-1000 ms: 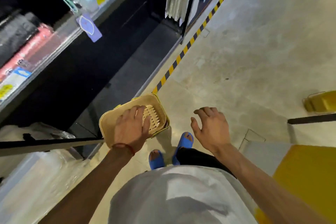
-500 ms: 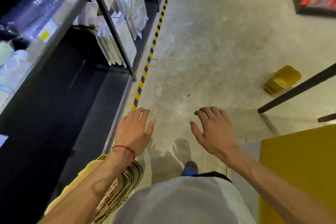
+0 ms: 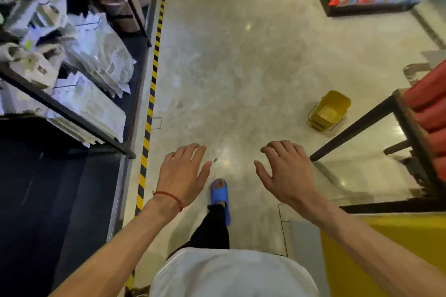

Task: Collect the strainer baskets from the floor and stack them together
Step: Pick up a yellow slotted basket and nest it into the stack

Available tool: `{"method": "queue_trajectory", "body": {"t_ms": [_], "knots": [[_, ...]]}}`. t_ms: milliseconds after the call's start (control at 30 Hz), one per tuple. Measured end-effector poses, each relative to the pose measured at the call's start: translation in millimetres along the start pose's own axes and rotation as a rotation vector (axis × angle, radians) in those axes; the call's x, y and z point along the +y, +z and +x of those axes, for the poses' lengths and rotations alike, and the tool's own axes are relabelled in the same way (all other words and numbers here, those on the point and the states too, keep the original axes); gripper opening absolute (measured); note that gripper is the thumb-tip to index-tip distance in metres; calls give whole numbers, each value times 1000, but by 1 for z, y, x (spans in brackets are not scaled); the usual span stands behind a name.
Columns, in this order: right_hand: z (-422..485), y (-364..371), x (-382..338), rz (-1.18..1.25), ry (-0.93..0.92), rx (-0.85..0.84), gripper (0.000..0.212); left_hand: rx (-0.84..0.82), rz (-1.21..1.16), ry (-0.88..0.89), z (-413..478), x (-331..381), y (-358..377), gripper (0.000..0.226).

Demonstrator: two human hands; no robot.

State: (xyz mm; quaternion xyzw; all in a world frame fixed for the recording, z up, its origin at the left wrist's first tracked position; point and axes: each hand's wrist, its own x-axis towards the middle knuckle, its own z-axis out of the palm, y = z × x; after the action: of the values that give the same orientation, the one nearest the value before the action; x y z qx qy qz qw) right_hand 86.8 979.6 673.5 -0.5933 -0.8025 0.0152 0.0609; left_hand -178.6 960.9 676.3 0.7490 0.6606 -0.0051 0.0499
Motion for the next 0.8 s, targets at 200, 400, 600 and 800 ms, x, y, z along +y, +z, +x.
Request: {"method": "queue_trajectory", "body": {"t_ms": [200,400,600,800], "knots": [[110,5,57,-23,191,19,44,11,0,160,174,-5,-8,49],[201,-2,109,-27,400,15,46,12,-16,357,330,14,-34,44],[270,14,183,-18,548,112,40,-13,-12,508,466,66,-31,44],[347,35,286,5,704,184,36,-38,13,617,606,141,-25,44]]}}
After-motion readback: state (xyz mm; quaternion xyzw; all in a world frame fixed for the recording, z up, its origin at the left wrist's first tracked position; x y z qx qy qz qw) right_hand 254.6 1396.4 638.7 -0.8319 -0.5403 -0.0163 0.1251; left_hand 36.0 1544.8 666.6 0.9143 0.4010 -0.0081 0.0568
